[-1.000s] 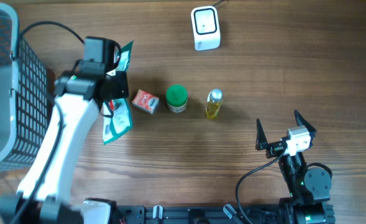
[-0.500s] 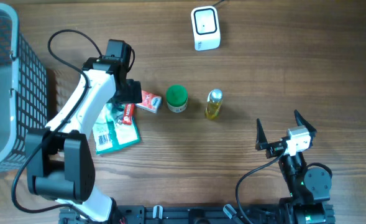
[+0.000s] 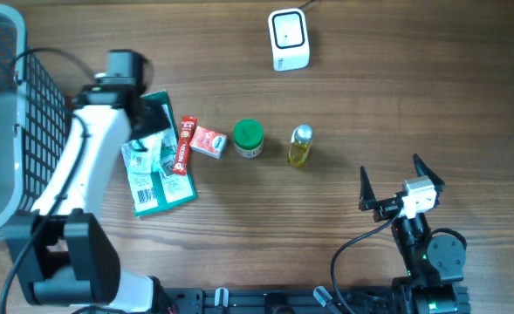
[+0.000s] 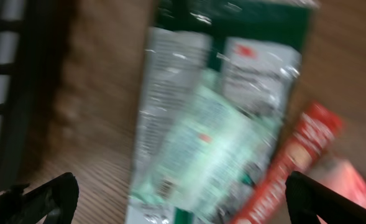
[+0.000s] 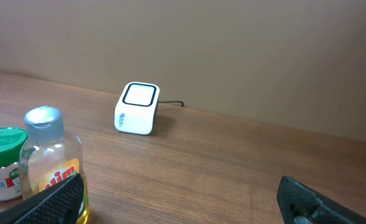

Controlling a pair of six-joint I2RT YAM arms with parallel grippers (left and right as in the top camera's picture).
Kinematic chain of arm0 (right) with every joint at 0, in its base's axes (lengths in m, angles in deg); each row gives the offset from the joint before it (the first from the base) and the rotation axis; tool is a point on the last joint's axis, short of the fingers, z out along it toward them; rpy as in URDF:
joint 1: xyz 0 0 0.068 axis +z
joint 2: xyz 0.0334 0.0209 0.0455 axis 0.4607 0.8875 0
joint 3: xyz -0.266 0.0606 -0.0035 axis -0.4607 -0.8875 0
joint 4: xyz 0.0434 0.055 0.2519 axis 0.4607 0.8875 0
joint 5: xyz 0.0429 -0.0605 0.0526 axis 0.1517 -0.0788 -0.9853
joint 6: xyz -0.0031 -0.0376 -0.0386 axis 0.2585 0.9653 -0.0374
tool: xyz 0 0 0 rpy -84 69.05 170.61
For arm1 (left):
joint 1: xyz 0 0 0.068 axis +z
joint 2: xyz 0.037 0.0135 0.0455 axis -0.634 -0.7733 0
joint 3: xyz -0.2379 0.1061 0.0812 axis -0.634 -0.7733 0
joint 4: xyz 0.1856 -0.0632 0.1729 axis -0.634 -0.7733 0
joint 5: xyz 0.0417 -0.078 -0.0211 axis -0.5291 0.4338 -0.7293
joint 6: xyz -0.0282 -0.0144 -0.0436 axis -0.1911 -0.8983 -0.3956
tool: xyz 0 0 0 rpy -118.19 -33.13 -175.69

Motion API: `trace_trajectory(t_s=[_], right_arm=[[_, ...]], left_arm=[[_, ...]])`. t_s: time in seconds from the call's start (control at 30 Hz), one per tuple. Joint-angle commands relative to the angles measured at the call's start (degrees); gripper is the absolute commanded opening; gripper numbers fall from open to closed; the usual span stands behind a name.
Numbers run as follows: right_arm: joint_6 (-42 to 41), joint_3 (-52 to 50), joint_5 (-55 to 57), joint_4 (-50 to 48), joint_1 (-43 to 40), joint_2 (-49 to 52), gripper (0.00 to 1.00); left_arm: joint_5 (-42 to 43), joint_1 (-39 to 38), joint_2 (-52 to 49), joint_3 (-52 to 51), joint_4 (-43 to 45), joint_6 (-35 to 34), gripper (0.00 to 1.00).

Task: Scan the item barcode

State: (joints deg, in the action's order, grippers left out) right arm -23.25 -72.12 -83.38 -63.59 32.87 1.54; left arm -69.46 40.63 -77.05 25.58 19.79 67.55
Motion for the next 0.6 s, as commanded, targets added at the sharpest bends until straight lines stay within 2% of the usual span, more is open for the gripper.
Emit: trace_trajectory(t_s=[0.0,0.23,0.43,0.57], right_arm=[[0.3,-0.1,-0.5,-0.2,0.0,-0.5,1.0],[0.3,-0.1,-0.5,-0.2,0.0,-0.5,1.0],[0.3,-0.1,-0.5,-0.2,0.0,-0.5,1.0],[0.3,-0.1,-0.5,-0.2,0.0,-0.5,1.0]], left_arm=[[-1.3,7.3,0.4,0.1,1.1,-6.6,1.0],[-1.3,13.9,-2.6,-1.9,2.8,-6.1,1.0],[-0.6,14.0,-4.0,-8.6,9.9,-5.9,1.0],[6.2,14.0,-5.7,-15.6,19.0,-5.7,1.0]])
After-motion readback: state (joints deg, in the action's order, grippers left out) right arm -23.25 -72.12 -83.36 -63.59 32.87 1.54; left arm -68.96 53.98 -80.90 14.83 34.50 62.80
